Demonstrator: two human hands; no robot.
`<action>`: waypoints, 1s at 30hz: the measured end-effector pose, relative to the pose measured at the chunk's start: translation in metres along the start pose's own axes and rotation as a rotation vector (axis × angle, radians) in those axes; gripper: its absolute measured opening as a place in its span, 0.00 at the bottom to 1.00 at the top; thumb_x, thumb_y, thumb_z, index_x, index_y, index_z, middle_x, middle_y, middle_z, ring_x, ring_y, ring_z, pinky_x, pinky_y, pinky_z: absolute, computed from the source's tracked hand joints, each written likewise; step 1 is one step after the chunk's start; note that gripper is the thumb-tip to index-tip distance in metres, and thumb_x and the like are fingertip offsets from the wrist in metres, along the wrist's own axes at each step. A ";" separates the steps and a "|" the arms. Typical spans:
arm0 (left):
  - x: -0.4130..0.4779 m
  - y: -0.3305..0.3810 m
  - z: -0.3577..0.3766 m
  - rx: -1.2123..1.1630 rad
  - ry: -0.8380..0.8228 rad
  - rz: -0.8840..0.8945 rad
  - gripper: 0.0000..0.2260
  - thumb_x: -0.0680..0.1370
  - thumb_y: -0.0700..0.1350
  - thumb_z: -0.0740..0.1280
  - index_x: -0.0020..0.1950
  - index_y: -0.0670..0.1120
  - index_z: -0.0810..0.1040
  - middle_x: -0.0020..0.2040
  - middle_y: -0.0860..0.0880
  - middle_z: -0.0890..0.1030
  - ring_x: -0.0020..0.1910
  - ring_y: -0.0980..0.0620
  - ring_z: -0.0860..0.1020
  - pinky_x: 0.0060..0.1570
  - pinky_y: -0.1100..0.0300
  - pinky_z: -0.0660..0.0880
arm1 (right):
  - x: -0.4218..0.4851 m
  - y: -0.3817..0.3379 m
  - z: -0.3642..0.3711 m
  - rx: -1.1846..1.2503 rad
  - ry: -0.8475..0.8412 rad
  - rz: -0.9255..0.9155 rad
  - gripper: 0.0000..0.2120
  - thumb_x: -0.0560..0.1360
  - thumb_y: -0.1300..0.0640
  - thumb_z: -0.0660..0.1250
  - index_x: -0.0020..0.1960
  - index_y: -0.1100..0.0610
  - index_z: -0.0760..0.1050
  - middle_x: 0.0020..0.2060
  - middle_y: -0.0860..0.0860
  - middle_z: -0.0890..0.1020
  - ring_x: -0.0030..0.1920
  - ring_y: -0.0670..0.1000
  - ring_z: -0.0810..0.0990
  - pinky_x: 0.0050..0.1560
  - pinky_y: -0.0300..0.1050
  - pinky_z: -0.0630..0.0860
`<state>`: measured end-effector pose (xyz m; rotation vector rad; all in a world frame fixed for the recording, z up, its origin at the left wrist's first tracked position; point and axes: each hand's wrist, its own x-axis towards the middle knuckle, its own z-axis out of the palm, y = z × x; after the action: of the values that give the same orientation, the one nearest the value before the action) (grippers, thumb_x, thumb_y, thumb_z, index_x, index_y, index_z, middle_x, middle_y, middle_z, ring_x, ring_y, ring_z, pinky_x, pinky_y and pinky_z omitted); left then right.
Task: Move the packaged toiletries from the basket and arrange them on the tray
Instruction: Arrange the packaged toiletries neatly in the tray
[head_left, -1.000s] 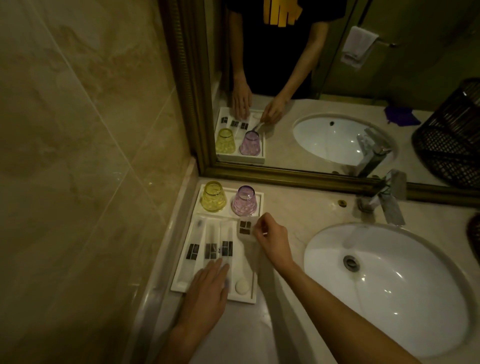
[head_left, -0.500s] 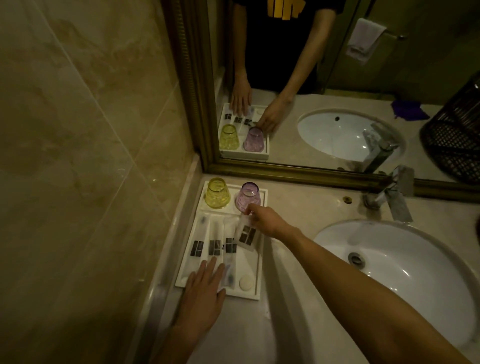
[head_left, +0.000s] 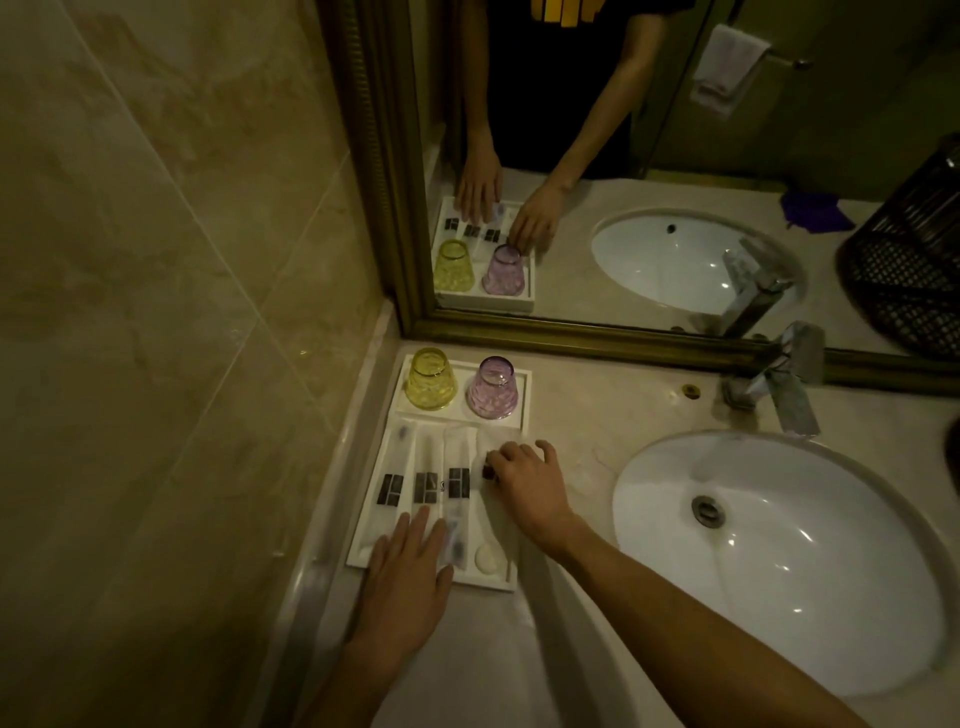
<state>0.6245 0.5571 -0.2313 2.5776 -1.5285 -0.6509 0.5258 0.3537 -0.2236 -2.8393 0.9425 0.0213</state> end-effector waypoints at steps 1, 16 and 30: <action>0.000 0.001 -0.001 0.005 -0.001 0.002 0.27 0.83 0.57 0.52 0.82 0.55 0.50 0.84 0.50 0.47 0.82 0.47 0.45 0.78 0.46 0.47 | 0.000 -0.001 -0.001 -0.001 -0.014 -0.002 0.10 0.80 0.55 0.62 0.60 0.51 0.77 0.56 0.52 0.81 0.59 0.56 0.79 0.73 0.60 0.61; -0.002 0.001 -0.005 0.022 -0.007 0.018 0.27 0.83 0.57 0.51 0.81 0.56 0.49 0.84 0.50 0.47 0.82 0.48 0.45 0.78 0.47 0.46 | -0.004 -0.012 0.002 0.005 -0.047 0.062 0.14 0.83 0.51 0.57 0.66 0.53 0.71 0.66 0.54 0.75 0.70 0.57 0.72 0.76 0.68 0.53; -0.004 -0.011 -0.005 0.101 0.066 0.015 0.30 0.81 0.60 0.43 0.76 0.49 0.70 0.77 0.46 0.69 0.77 0.40 0.64 0.71 0.41 0.63 | -0.007 -0.037 0.011 0.009 -0.017 -0.174 0.17 0.79 0.50 0.60 0.65 0.53 0.74 0.68 0.52 0.75 0.72 0.55 0.70 0.78 0.62 0.51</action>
<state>0.6342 0.5648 -0.2284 2.6285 -1.5977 -0.4946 0.5427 0.3893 -0.2293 -2.8969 0.6875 0.0211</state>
